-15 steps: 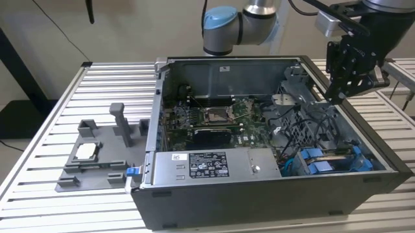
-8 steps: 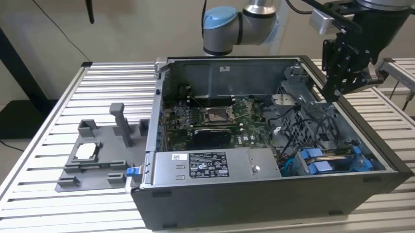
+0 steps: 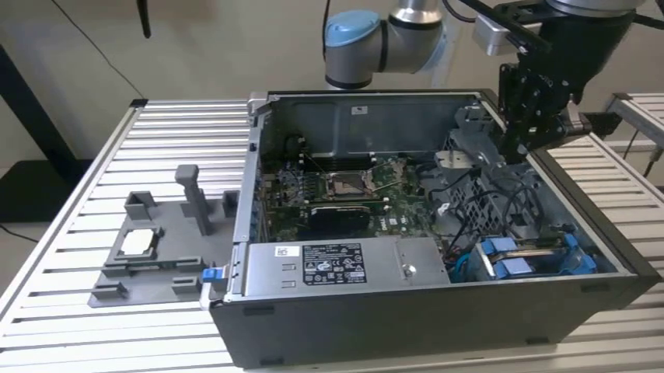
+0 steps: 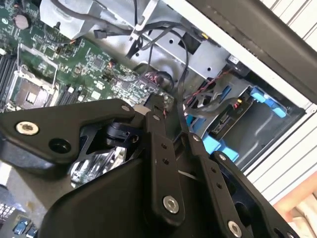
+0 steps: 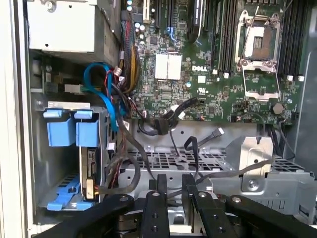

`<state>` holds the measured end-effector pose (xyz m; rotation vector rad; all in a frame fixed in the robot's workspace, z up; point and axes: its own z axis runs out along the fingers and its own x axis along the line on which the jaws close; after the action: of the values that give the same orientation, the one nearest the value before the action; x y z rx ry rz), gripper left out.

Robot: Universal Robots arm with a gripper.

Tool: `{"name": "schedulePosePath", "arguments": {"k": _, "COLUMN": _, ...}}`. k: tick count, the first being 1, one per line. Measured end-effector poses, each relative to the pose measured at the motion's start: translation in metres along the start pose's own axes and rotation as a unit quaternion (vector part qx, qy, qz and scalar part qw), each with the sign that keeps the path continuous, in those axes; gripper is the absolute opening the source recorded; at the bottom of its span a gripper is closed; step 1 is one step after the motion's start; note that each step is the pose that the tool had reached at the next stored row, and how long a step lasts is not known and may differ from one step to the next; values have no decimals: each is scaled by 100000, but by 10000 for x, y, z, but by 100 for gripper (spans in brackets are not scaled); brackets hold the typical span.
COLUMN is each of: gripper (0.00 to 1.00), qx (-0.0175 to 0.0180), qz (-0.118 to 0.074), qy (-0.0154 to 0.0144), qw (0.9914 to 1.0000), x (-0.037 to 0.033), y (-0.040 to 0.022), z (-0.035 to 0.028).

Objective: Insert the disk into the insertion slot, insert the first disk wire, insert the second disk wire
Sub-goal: 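Insert the second disk wire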

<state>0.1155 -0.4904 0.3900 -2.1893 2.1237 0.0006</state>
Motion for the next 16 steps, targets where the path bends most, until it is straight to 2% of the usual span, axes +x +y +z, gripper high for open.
{"name": "schedulePosePath", "arguments": {"k": 2, "gripper": 27, "qx": -29, "qz": -313, "qy": 376, "qw": 99999, "x": -1, "y": 34, "z": -2}}
{"name": "schedulePosePath", "arguments": {"k": 3, "gripper": 27, "qx": -59, "qz": -601, "qy": 725, "qw": 99996, "x": -1, "y": 46, "z": -3}}
{"name": "schedulePosePath", "arguments": {"k": 5, "gripper": 27, "qx": -137, "qz": -1380, "qy": 1640, "qw": 99977, "x": -2, "y": 60, "z": -3}}
{"name": "schedulePosePath", "arguments": {"k": 7, "gripper": 27, "qx": -203, "qz": -2094, "qy": 2321, "qw": 99951, "x": -3, "y": 85, "z": -5}}
{"name": "schedulePosePath", "arguments": {"k": 11, "gripper": 27, "qx": -277, "qz": -3108, "qy": 3011, "qw": 99906, "x": -5, "y": 156, "z": -10}}
{"name": "schedulePosePath", "arguments": {"k": 12, "gripper": 27, "qx": -304, "qz": -3401, "qy": 3253, "qw": 99889, "x": -7, "y": 207, "z": -13}}
{"name": "schedulePosePath", "arguments": {"k": 16, "gripper": 27, "qx": -313, "qz": -3660, "qy": 3305, "qw": 99878, "x": -11, "y": 329, "z": -20}}
